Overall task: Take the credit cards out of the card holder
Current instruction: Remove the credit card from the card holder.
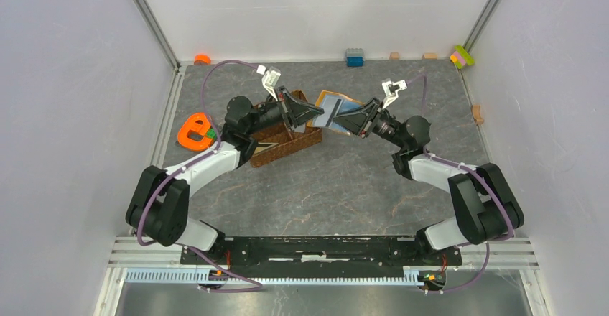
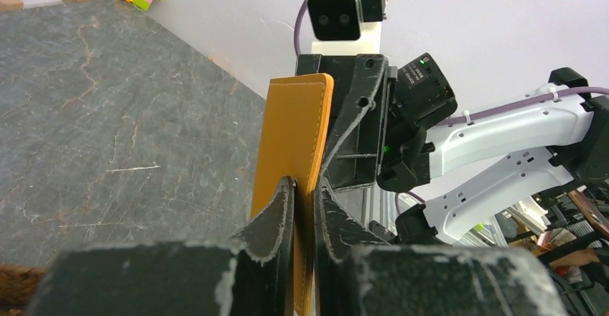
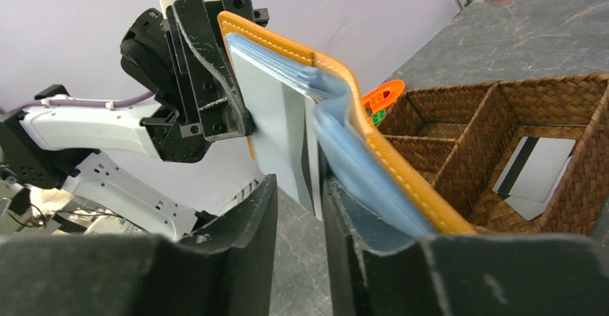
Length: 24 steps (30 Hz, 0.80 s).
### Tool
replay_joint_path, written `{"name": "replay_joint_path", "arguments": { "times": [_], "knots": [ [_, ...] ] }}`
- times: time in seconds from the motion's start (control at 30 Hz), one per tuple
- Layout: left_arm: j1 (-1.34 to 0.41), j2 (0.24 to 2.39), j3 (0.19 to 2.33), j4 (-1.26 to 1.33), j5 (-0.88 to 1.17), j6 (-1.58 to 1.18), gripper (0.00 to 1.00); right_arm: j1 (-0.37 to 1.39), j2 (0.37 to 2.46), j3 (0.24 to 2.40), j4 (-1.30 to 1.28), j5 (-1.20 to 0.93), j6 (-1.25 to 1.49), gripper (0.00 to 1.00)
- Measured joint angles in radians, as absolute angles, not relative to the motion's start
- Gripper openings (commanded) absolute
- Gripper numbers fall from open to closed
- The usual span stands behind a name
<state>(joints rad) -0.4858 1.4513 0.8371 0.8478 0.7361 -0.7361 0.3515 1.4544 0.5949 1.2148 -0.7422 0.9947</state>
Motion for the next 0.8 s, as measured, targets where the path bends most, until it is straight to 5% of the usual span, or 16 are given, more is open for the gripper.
{"name": "replay_joint_path", "arguments": {
  "times": [0.2, 0.53, 0.8],
  "knots": [
    [-0.489, 1.447, 0.846, 0.81, 0.697, -0.713, 0.03, 0.333, 1.458, 0.58, 1.225, -0.736, 1.018, 0.0],
    [-0.496, 1.486, 0.873, 0.752, 0.62, -0.676, 0.2, 0.323, 1.458, 0.572, 1.189, -0.707, 0.997, 0.0],
    [-0.496, 1.544, 0.882, 0.786, 0.639, -0.674, 0.09, 0.311, 1.458, 0.572, 1.12, -0.699, 0.97, 0.0]
  ]
}}
